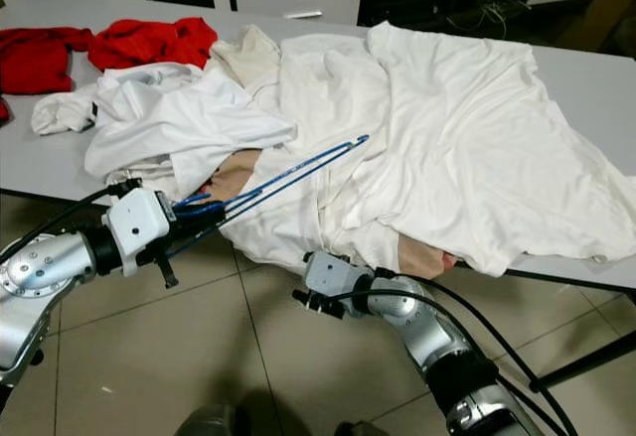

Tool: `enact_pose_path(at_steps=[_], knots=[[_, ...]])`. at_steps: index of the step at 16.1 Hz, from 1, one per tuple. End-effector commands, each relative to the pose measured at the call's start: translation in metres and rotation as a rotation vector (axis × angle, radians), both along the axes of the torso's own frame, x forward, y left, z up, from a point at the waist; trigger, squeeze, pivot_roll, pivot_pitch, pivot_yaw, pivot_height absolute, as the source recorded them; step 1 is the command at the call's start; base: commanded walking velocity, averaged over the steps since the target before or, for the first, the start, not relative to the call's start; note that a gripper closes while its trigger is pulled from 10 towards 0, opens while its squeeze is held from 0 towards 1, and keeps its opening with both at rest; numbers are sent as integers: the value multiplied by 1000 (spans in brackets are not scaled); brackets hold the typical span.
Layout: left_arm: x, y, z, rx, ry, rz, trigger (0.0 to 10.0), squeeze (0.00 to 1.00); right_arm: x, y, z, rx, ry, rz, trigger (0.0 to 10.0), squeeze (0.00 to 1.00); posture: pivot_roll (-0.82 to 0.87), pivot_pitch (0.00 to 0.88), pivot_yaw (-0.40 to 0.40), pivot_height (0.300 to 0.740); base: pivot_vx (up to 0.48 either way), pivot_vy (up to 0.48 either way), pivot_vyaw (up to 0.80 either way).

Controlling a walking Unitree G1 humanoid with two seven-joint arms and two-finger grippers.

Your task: Hang hanger

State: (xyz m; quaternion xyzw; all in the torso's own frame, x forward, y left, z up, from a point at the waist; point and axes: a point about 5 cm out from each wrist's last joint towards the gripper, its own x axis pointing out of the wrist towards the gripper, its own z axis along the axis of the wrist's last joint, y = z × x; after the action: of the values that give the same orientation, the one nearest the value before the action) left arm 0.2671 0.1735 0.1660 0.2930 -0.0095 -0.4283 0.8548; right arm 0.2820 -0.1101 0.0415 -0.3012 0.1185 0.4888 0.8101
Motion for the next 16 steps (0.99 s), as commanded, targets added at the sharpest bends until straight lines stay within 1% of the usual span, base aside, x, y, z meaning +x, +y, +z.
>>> enact_pose_path(at_steps=[1,4,6,9,14,16], knots=[[0,-3,3,4,-15,-19,10000,0,2,-2,0,-28,-6,6,0,0,216,62,2,740,0,0,0],[0,-5,3,3,-23,-26,10000,0,6,-7,-2,-74,-23,-7,0,0,216,62,2,740,0,0,0],[0,-5,4,3,-28,-26,10000,0,7,-9,-3,-114,-50,9,0,0,216,62,2,740,0,0,0],[1,-6,4,2,-32,-26,10000,0,5,-9,-7,-137,-39,47,0,0,216,62,2,740,0,0,0],[2,-7,5,2,-38,-27,10000,0,5,-9,-4,-109,-29,59,0,0,218,60,1,740,0,0,0],[2,-8,5,1,-42,-29,10000,0,7,-11,0,-69,-12,46,0,0,215,64,-1,740,0,0,0]])
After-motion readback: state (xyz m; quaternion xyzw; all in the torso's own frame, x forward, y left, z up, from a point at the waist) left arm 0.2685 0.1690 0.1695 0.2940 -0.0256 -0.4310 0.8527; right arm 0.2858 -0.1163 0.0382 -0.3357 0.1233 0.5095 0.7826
